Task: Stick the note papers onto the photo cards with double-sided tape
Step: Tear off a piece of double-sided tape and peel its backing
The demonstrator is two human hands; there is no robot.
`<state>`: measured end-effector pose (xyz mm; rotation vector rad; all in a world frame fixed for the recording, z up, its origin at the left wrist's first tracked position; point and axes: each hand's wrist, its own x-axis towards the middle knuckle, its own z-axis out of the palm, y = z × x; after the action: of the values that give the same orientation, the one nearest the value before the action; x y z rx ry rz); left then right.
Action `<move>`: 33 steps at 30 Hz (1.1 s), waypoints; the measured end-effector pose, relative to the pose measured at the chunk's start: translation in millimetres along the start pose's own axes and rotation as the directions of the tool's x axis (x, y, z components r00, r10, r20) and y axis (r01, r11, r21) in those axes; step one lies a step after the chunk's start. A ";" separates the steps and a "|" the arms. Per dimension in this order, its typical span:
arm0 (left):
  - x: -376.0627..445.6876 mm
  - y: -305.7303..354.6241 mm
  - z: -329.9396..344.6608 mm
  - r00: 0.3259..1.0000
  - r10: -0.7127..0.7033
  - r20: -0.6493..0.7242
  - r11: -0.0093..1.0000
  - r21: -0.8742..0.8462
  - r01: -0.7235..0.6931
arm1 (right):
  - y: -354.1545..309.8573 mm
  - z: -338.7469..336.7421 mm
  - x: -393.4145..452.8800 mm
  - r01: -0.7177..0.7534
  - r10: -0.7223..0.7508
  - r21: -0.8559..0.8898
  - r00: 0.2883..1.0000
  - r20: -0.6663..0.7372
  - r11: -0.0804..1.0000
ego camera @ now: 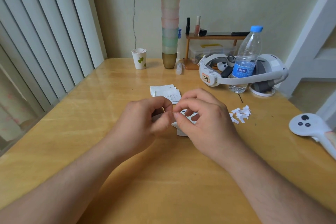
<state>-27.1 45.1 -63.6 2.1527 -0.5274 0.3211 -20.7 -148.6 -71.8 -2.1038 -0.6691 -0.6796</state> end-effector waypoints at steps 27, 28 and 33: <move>6.1 6.3 -1.8 0.984 -0.165 -0.072 0.814 -0.573 0.095 | -4.7 -4.5 1.5 0.101 -0.115 0.182 0.991 0.066 0.978; 7.1 5.5 -4.1 0.980 -0.174 -0.095 0.810 -0.579 0.087 | -6.1 -4.9 0.5 0.075 -0.094 0.202 0.992 0.083 0.977; 6.6 -5.0 -23.9 0.985 -0.052 -0.163 0.999 -0.023 0.049 | -17.1 -6.9 4.7 -0.281 0.260 0.552 0.958 0.118 0.785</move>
<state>-19.9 65.4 -50.4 2.0956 -0.3802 0.4588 -30.3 -144.0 -56.0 -1.6070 -0.4918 -0.2338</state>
